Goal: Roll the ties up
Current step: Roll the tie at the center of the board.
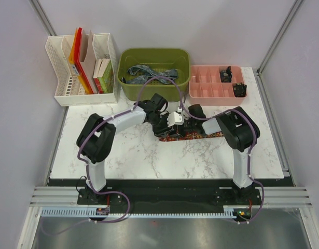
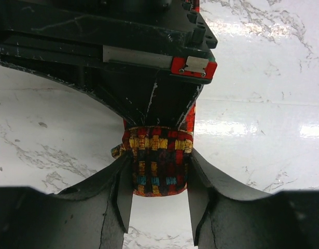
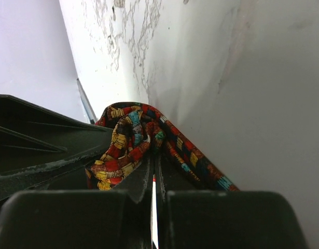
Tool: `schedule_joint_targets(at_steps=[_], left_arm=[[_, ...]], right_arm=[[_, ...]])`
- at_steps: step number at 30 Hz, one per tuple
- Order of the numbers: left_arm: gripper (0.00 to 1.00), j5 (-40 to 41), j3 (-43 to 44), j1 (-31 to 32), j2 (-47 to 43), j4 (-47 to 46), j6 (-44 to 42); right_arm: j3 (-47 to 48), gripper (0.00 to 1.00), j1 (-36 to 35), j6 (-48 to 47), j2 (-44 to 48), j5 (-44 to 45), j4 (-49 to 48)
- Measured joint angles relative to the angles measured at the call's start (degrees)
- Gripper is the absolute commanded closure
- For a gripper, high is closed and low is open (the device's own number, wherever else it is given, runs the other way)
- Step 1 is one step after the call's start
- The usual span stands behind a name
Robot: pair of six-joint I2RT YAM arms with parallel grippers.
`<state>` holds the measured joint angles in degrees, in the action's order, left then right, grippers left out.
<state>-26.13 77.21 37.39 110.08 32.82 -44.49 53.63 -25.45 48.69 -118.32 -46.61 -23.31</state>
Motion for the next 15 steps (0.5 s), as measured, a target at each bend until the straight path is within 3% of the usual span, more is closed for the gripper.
schedule_joint_targets(at_steps=[4, 15], left_arm=[[0.54, 1.0, -1.1, 0.4, -0.7, -0.3, 2.9], [0.6, 5.3, -1.9, 2.9, -1.1, -0.5, 9.0]], right_arm=[[1.7, 1.0, 0.2, -1.9, -1.6, -3.5, 1.5], [4.1, 0.83, 0.2, -8.7, -1.0, -5.9, 10.8]])
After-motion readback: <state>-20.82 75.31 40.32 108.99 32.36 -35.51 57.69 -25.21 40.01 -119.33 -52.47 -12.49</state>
